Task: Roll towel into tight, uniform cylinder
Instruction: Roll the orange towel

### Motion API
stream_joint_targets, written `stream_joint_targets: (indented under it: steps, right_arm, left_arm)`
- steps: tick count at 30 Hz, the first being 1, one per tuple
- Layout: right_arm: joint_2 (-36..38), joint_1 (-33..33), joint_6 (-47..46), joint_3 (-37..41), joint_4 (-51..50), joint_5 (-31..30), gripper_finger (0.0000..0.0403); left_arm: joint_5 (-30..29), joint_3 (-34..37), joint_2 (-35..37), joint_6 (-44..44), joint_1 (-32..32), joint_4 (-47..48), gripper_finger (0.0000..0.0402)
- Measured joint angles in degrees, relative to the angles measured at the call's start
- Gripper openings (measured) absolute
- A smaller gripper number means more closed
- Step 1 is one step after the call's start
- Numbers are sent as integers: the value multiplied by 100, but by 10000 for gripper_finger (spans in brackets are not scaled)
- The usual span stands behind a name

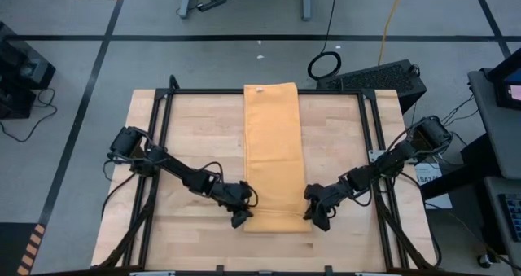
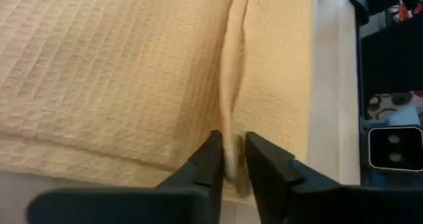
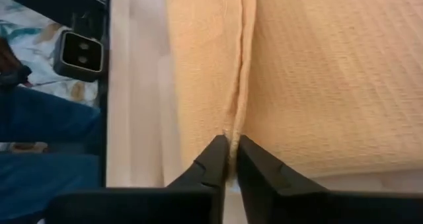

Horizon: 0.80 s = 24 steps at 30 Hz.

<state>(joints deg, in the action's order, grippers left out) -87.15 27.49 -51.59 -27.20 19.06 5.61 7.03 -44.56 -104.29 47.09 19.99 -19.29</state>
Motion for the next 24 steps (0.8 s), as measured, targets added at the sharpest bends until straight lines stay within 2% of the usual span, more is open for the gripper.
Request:
stream_joint_targets:
  steps: [3, 8, 14, 18, 24]
  right_arm:
    - [0, 0, -13, 0, -247, 9, 68]
    - [52, 0, -20, 0, -320, 25, 150]
    - [348, 2, -219, -87, -969, 17, 240]
    - [656, 135, -158, -328, -1421, -142, 261]
    - [707, 544, 1160, -742, -1407, -645, 260]
  left_arm:
    - [-4, 0, 0, 11, 0, 181, 98]
    - [-2, -2, 0, 42, 0, 293, 137]
    - [246, -3, 179, -4, -86, 442, 158]
    - [325, -5, 490, -274, -118, 887, 160]
    - [278, -11, 780, -617, -109, 1460, 160]
